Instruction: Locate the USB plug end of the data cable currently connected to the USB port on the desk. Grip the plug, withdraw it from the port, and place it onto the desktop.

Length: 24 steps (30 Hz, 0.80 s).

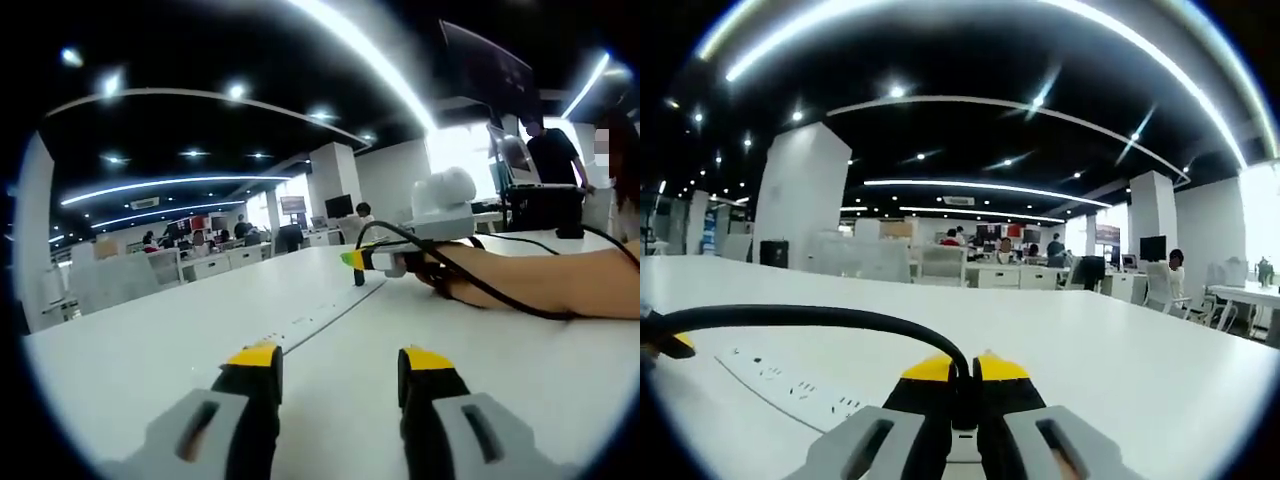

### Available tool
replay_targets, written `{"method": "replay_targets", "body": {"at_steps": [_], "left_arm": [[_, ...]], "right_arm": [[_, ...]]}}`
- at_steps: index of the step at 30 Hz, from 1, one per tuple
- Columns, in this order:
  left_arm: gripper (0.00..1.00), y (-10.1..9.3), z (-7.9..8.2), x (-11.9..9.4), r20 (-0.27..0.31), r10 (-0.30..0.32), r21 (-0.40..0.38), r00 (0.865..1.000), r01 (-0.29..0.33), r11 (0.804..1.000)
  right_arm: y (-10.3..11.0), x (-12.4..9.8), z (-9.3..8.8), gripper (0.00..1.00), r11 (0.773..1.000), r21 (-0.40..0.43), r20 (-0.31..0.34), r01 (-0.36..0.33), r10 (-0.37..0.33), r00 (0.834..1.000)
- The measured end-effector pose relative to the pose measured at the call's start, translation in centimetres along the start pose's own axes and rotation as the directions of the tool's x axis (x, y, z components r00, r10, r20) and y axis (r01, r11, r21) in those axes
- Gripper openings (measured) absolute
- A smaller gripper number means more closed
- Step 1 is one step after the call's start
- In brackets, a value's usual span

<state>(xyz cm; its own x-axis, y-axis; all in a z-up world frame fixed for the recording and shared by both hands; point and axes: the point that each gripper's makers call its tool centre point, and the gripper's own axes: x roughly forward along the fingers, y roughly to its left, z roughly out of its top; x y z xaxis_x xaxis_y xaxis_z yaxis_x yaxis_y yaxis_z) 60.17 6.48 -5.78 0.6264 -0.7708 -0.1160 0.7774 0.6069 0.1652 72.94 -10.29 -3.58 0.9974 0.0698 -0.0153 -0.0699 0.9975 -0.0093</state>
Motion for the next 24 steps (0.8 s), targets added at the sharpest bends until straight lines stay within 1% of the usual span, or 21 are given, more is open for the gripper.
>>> {"method": "replay_targets", "body": {"at_steps": [1, 6, 8, 9, 10, 14, 16, 18, 20, 23, 24], "left_arm": [[0.46, 0.00, 0.01, 0.00, 0.000, 0.000, 0.000, 1.000, 0.000, 1.000], [0.46, 0.00, 0.04, 0.02, -0.001, -0.002, 0.001, 1.000, 0.002, 1.000], [0.46, -0.02, 0.03, 0.03, -0.002, -0.002, 0.003, 1.000, 0.002, 1.000], [0.46, -0.03, 0.02, 0.04, -0.003, -0.003, 0.004, 1.000, 0.003, 1.000], [0.46, -0.04, 0.02, 0.04, -0.004, -0.003, 0.005, 1.000, 0.003, 1.000], [0.46, -0.05, 0.00, 0.06, -0.006, -0.004, 0.006, 1.000, 0.004, 1.000], [0.46, -0.07, -0.01, 0.07, -0.007, -0.004, 0.007, 1.000, 0.004, 1.000], [0.46, -0.06, 0.01, 0.06, -0.006, -0.003, 0.006, 1.000, 0.003, 1.000], [0.46, -0.06, 0.02, 0.06, -0.006, -0.003, 0.005, 1.000, 0.003, 1.000], [0.46, -0.10, 0.01, 0.07, -0.006, -0.004, 0.006, 1.000, 0.004, 1.000], [0.46, -0.11, 0.00, 0.08, -0.007, -0.004, 0.007, 1.000, 0.004, 1.000]], "right_arm": [[-0.09, -0.05, 0.04, 0.09, 1.000, 0.028, 0.004, -0.008, 0.008, 1.000], [-0.09, -0.46, 0.07, 0.09, 0.998, 0.053, 0.017, -0.016, 0.015, 1.000], [0.17, -0.51, 0.08, 0.09, 1.000, 0.021, 0.013, -0.014, 0.014, 1.000], [0.27, -0.46, 0.10, 0.09, 1.000, -0.004, 0.009, -0.014, 0.014, 1.000], [0.24, -0.34, 0.14, 0.09, 0.999, -0.047, 0.003, -0.005, 0.005, 1.000], [0.19, -0.19, 0.14, 0.09, 0.998, -0.055, 0.000, -0.003, 0.003, 1.000], [0.05, -0.25, 0.20, 0.09, 0.999, 0.024, 0.012, -0.021, 0.021, 1.000], [-0.28, -0.35, 0.27, 0.09, 0.999, 0.048, 0.018, -0.022, 0.021, 1.000], [-0.44, -0.41, 0.33, 0.09, 0.995, 0.094, 0.032, -0.020, 0.017, 0.999], [-0.46, -0.44, 0.33, 0.09, 0.995, 0.103, 0.035, -0.021, 0.017, 0.999], [-0.35, -0.43, 0.34, 0.09, 0.998, 0.069, 0.028, -0.012, 0.011, 1.000]]}}
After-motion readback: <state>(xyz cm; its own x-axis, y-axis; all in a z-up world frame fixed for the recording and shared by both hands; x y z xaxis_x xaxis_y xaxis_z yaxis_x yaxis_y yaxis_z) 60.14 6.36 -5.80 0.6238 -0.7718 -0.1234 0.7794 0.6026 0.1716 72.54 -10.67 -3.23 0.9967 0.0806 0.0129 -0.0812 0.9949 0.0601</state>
